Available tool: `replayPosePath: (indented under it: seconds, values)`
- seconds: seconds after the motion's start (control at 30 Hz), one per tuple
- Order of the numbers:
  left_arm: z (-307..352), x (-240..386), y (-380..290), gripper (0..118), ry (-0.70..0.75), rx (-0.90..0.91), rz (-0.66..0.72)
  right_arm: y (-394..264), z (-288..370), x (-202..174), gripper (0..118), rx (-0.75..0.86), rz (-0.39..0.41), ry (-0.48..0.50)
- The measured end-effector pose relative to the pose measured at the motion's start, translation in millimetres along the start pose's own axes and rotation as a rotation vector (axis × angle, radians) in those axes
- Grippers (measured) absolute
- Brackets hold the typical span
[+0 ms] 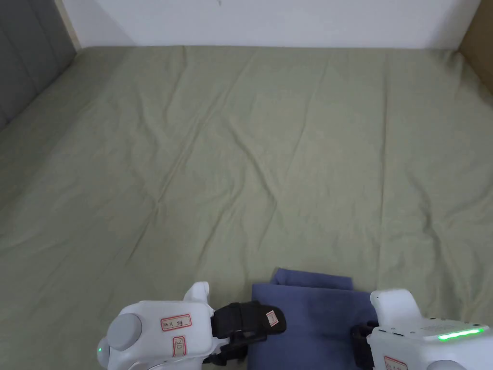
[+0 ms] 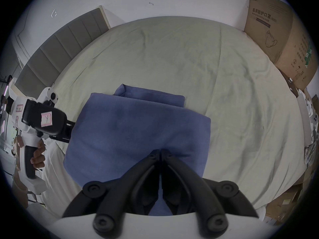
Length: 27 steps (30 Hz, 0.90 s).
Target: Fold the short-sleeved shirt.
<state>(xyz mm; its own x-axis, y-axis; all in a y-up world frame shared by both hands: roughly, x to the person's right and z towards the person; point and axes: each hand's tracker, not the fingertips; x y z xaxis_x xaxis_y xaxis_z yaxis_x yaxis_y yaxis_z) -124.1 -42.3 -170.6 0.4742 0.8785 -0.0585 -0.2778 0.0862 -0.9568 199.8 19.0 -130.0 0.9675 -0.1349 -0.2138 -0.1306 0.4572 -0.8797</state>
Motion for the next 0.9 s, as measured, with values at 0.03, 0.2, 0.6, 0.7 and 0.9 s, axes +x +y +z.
replayPosePath:
  seconds: [0.03, 0.2, 0.6, 0.7, 0.9]
  values:
    - [-2.9, -1.4, 3.2, 107, -0.022, -0.001, 0.000, -0.3, 0.1, 0.1, 2, -0.001, -0.001, 0.000]
    - [-24.4, -8.4, 7.8, 97, -0.121, -0.065, 0.022, 1.1, -1.6, 3.2, 2, -0.011, -0.002, 0.004]
    - [2.8, -7.8, 21.3, 32, -0.005, -0.110, -0.095, 22.6, 26.8, -24.9, 2, 0.041, 0.013, -0.017]
    - [45.3, -6.4, 40.5, 32, 0.080, -0.075, -0.179, 31.8, 34.2, -35.2, 2, 0.078, 0.013, -0.011]
    - [155.4, -25.6, 101.4, 32, 0.379, 0.026, -0.231, 40.0, 28.8, -46.9, 2, 0.097, 0.026, 0.018]
